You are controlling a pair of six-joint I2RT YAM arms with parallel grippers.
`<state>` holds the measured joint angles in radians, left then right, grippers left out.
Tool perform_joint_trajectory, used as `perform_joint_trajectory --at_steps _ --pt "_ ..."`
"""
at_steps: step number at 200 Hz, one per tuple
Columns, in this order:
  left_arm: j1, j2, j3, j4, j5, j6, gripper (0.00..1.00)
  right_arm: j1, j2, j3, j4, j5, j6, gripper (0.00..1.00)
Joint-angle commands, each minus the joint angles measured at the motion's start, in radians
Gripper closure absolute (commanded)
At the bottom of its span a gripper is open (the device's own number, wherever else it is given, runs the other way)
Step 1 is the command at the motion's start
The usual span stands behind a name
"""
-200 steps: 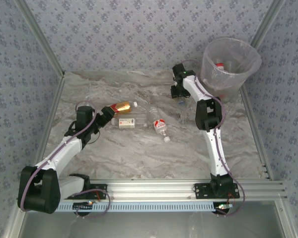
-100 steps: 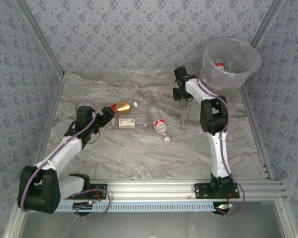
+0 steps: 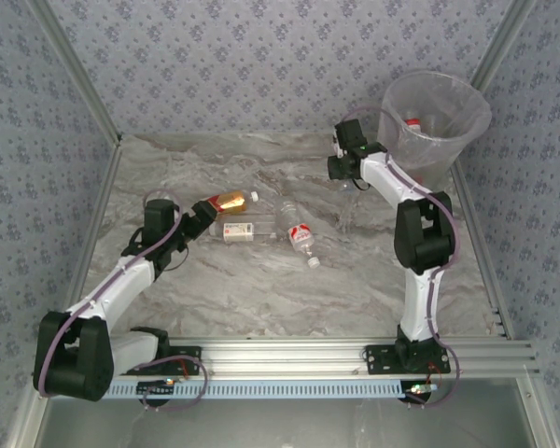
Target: Put the plastic bottles in the bin
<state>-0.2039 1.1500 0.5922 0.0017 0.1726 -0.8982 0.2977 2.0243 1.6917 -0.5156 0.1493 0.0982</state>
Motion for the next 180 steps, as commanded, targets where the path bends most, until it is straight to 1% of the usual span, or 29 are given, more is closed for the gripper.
perform_joint_trajectory --at_steps 1,42,82,106,180 --pt "-0.023 0.021 0.042 0.032 0.027 0.034 0.00 0.017 -0.090 -0.040 0.057 -0.004 0.015 0.54" --pt "-0.080 0.062 0.081 0.040 0.025 0.067 0.00 0.032 -0.210 -0.108 0.103 -0.011 0.030 0.54" --pt "-0.135 0.089 0.124 0.046 0.021 0.107 0.00 0.039 -0.316 -0.131 0.114 -0.066 0.078 0.54" --pt "-0.172 0.100 0.146 0.053 0.028 0.142 0.00 0.040 -0.371 -0.130 0.117 -0.081 0.081 0.54" --pt "-0.282 0.134 0.216 0.068 0.066 0.241 0.01 0.023 -0.494 -0.105 0.112 -0.074 0.052 0.54"
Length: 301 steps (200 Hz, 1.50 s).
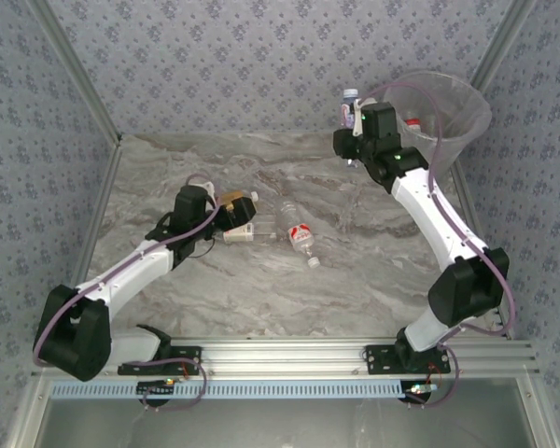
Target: Put the plastic bottles in the bin
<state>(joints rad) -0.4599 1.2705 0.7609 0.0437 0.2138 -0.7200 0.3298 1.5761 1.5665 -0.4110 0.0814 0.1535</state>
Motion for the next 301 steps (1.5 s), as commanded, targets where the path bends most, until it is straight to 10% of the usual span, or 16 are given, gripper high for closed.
perform_joint_trajectory --at_steps 1,199,301 --pt "-0.028 0.014 0.048 0.027 0.024 0.064 0.01 -0.010 -0.047 0.021 0.007 -0.006 -0.004 0.54" --pt "-0.076 0.036 0.068 0.041 0.038 0.096 0.01 -0.391 0.086 0.094 0.375 0.059 0.115 0.49" --pt "-0.076 0.026 0.073 0.018 0.026 0.110 0.01 -0.482 0.308 0.291 0.163 0.143 0.032 0.47"
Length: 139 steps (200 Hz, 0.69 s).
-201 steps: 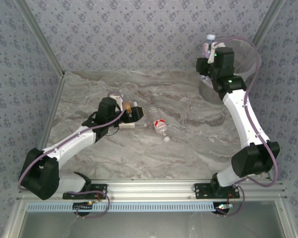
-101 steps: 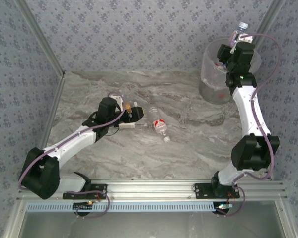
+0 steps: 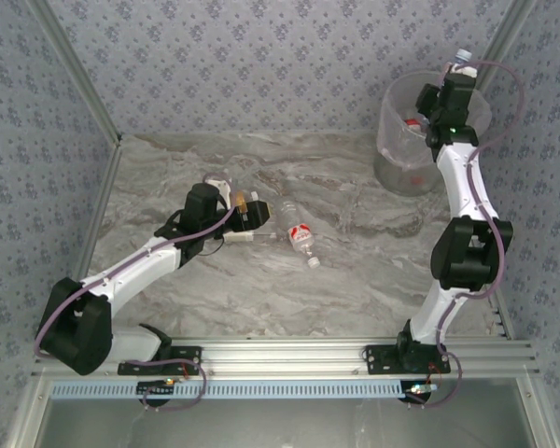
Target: Put the plastic bottles in the bin
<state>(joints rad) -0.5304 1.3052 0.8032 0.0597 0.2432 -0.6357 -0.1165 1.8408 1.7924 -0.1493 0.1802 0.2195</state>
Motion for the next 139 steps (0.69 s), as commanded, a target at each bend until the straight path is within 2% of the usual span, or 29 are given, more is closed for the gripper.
perform_joint_trajectory --at_steps 1,62,108,139 --pt "-0.005 -0.008 0.031 0.002 -0.004 0.027 0.01 -0.038 0.046 0.068 -0.102 0.044 -0.034 0.47" --pt "-0.006 0.004 0.037 0.002 -0.001 0.031 0.00 -0.093 0.150 0.207 -0.274 -0.015 -0.067 0.45" --pt "-0.005 0.003 0.032 -0.004 -0.004 0.030 0.00 -0.089 0.192 0.266 -0.340 0.068 -0.067 0.42" --pt "-0.005 -0.001 0.034 -0.017 -0.010 0.034 0.01 -0.087 0.206 0.295 -0.374 0.076 -0.060 0.39"
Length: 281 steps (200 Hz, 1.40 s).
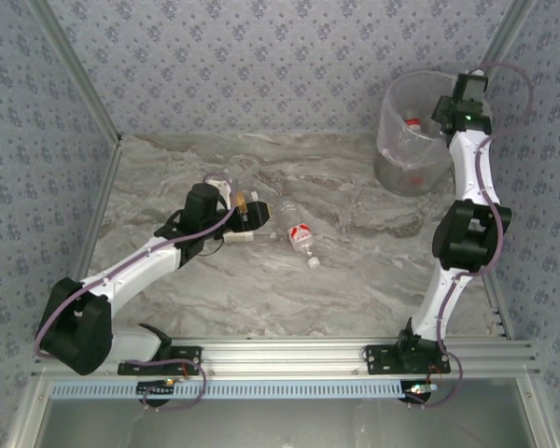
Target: Put the plastic bottles in the bin
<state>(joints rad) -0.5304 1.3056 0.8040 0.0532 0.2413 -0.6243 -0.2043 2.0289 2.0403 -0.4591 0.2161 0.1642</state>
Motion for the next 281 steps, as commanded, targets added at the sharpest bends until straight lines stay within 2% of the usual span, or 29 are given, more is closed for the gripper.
perform_joint_trajectory --at_steps 1,71,113,203,228,247,281 --pt "-0.005 -0.001 0.034 -0.011 -0.008 0.023 0.01 0.001 0.018 0.047 -0.065 0.040 -0.005 0.39" --pt "-0.004 -0.011 0.028 -0.023 -0.034 0.012 0.01 0.023 -0.010 0.056 -0.075 0.061 -0.006 0.24" --pt "-0.004 -0.011 0.025 -0.035 -0.060 0.006 0.01 0.031 -0.037 0.052 -0.080 0.065 0.000 0.20" --pt "0.020 0.002 0.038 -0.135 -0.196 -0.040 0.01 0.094 -0.131 0.002 -0.045 0.090 -0.028 0.14" --pt "0.047 0.017 0.046 -0.158 -0.193 -0.038 0.01 0.114 -0.175 -0.035 -0.022 0.097 -0.031 0.09" --pt "0.069 0.037 0.067 -0.188 -0.178 -0.017 0.01 0.130 -0.222 -0.078 -0.002 0.095 -0.028 0.00" --pt "0.096 0.092 0.120 -0.227 -0.140 0.038 0.00 0.156 -0.336 -0.208 0.039 0.046 0.009 0.00"
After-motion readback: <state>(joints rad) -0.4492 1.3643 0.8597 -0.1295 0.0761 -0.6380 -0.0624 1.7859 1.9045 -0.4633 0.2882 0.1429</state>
